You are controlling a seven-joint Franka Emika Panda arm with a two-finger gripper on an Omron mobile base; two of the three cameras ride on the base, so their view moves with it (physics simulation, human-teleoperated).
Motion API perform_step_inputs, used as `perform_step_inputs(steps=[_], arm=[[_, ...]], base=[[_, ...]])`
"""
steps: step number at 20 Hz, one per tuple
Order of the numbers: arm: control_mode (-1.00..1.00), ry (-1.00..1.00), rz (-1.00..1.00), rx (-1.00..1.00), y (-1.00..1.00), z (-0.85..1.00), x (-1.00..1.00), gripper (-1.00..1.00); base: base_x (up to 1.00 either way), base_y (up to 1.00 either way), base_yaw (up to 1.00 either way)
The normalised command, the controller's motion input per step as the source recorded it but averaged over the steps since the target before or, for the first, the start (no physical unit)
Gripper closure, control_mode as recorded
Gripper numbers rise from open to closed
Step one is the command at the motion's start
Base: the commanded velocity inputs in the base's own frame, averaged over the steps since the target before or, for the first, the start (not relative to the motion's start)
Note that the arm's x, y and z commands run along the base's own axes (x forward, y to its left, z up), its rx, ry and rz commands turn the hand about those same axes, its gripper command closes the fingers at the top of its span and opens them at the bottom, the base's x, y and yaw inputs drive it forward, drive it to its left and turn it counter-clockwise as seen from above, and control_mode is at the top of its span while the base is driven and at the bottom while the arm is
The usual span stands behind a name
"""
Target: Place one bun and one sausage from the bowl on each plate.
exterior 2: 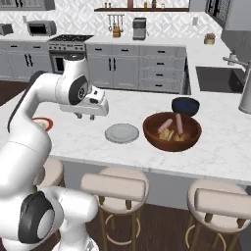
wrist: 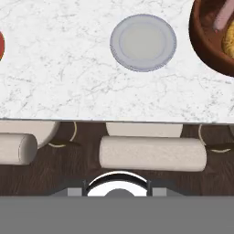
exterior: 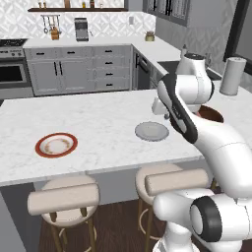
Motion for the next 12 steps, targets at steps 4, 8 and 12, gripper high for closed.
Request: perform_step_inputs(steps=[4, 8, 12], arm=[[-1.00, 0.01, 0.00, -0.02, -0.20, -0.23, -0.52, -1.00], [1.00, 0.06, 0.00, -0.02, -0.37, -0.23, -0.27, -1.00], [1.00, 0.00, 0.00, 0.00, 0.00, 0.00, 0.00, -1.00]], base=[[0.00, 0.00, 0.00], [-0.24, -0.50, -0.01], [0.00, -1.00, -0.09]])
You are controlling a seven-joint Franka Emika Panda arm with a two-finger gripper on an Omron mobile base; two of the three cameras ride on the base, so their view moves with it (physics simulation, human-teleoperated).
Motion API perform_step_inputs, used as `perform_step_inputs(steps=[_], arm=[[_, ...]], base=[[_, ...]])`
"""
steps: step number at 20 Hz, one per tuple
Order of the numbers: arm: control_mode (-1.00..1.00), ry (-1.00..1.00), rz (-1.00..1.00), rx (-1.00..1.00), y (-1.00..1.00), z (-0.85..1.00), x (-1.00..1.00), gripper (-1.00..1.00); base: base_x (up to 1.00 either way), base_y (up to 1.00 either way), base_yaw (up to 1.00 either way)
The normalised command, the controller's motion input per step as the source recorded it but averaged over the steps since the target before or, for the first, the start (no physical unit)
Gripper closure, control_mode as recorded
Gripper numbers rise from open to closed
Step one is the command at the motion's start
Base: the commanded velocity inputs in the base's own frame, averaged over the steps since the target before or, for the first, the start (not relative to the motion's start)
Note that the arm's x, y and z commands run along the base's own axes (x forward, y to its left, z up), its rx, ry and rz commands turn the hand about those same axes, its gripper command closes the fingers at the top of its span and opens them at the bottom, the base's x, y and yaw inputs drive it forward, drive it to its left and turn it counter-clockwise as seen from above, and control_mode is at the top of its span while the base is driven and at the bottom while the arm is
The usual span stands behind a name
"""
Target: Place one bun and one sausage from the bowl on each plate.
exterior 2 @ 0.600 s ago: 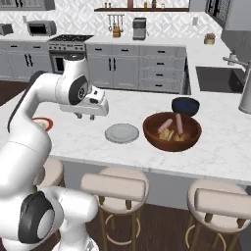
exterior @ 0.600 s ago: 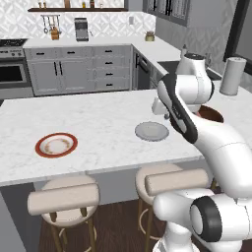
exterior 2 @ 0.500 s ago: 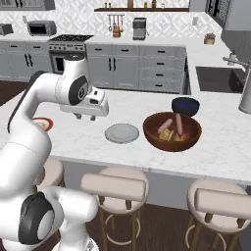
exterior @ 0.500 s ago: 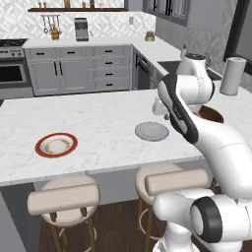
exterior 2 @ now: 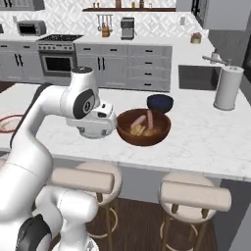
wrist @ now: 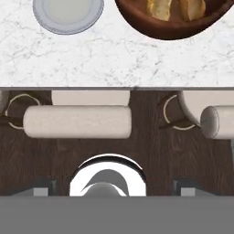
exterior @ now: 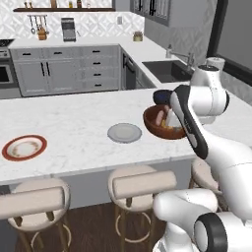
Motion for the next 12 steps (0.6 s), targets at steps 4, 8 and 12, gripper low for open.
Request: perform_step_inputs(steps=[4, 8, 12], arm=[[1.00, 0.00, 0.00, 0.00, 0.00, 0.00, 0.00, -1.00], [1.00, 0.00, 0.00, 0.00, 0.00, 0.00, 0.00, -1.00], [-1.00, 0.00, -0.02, 0.00, 0.16, -0.06, 0.75, -1.00]], base=[[0.32, -1.00, -0.04], [0.95, -0.31, 0.00], [0.25, 0.06, 0.00]])
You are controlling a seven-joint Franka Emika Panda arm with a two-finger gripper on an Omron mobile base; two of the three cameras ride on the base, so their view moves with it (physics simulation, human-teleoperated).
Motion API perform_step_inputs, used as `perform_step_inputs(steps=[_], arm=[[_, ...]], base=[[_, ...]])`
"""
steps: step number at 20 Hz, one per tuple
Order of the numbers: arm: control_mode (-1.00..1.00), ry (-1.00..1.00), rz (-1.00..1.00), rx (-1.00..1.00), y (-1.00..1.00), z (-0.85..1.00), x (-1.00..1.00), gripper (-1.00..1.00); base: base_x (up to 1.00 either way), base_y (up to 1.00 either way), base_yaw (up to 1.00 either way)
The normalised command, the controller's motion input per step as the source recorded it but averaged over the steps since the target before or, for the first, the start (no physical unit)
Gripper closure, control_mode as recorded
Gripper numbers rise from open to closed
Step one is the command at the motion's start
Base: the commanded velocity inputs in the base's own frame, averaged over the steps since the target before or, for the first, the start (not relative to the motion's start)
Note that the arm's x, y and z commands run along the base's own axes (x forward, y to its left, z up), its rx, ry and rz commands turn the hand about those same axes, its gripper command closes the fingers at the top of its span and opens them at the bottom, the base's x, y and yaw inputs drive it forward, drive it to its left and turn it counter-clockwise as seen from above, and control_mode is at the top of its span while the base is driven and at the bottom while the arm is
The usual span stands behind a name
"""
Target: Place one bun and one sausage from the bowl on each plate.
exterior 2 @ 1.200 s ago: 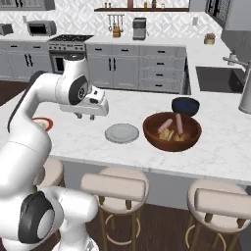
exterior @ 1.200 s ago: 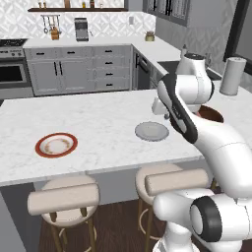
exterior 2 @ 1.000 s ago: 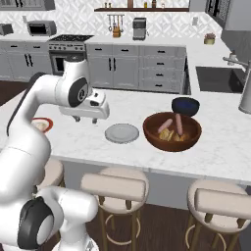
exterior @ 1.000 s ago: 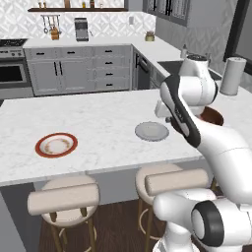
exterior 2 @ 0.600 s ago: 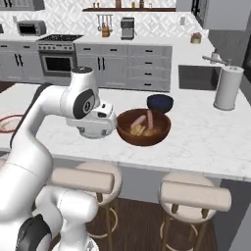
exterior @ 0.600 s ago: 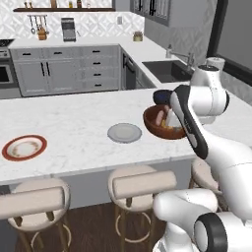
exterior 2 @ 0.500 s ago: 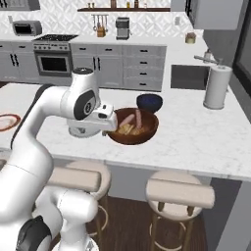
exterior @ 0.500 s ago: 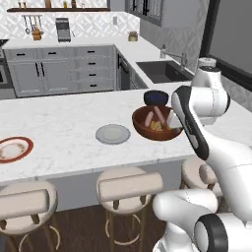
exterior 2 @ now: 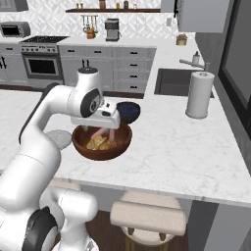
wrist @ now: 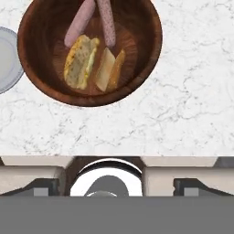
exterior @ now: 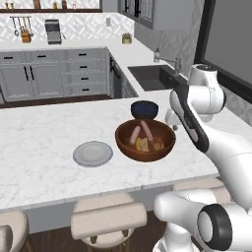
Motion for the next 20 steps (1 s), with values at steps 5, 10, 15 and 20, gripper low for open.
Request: perform_step_inputs(steps=[5, 10, 15, 20], arm=[[-1.00, 0.00, -0.01, 0.00, 0.08, -0.30, 1.00, -1.00], [-1.00, 0.00, -0.02, -0.02, 0.18, -0.40, 1.00, -1.00], [-1.00, 0.00, 0.00, -0.12, 0.28, -0.65, 0.82, -1.00], [-1.00, 0.01, 0.06, -0.15, 0.07, -0.89, 0.46, -1.00]], base=[[0.00, 0.00, 0.00], [0.00, 0.00, 0.00], [0.00, 0.00, 0.00], [0.00, 0.00, 0.00]])
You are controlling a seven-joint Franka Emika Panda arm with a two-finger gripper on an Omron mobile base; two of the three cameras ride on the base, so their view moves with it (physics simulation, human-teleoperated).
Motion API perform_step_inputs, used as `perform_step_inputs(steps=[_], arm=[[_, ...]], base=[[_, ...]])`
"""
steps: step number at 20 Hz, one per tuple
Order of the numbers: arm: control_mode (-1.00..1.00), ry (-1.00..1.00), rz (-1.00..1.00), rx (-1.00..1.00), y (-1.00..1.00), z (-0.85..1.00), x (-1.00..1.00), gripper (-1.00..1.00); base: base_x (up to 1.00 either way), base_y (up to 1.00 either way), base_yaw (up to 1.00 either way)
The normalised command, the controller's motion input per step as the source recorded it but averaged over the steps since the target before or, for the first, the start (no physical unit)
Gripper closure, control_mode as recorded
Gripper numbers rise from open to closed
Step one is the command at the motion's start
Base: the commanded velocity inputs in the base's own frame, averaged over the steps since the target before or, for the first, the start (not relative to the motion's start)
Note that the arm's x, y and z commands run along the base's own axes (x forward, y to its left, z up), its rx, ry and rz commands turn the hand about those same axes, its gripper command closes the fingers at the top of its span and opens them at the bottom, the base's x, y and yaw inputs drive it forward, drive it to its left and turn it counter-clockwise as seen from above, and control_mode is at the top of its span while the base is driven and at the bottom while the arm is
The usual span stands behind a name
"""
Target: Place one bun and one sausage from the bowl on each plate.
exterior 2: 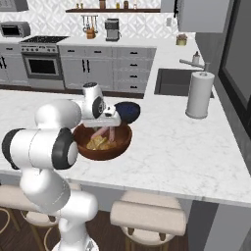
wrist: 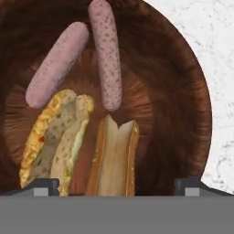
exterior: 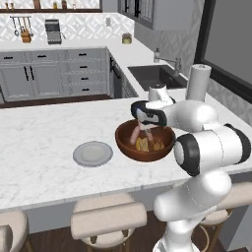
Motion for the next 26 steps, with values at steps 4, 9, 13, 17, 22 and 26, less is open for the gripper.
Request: perform_step_inputs(steps=[4, 9, 13, 17, 22, 26], arm=[[-1.00, 0.00, 0.15, -0.09, 0.00, -0.87, 0.47, -1.00], [-1.00, -0.04, 0.07, 0.01, 0.00, -0.44, 0.68, -1.00], [-1.00, 0.00, 0.02, 0.00, 0.00, -0.29, 0.79, -1.00], [-1.00, 0.00, 0.00, 0.00, -0.09, -0.16, 0.59, -1.00], [-1.00, 0.06, -0.02, 0.00, -0.08, -0.47, 0.18, -1.00], [-1.00, 0.07, -0.04, 0.00, 0.00, -0.65, 0.00, 1.00]], base=[[0.00, 0.00, 0.00], [0.00, 0.00, 0.00], [0.00, 0.00, 0.00], [0.00, 0.00, 0.00], [0.00, 0.00, 0.00], [0.00, 0.00, 0.00]])
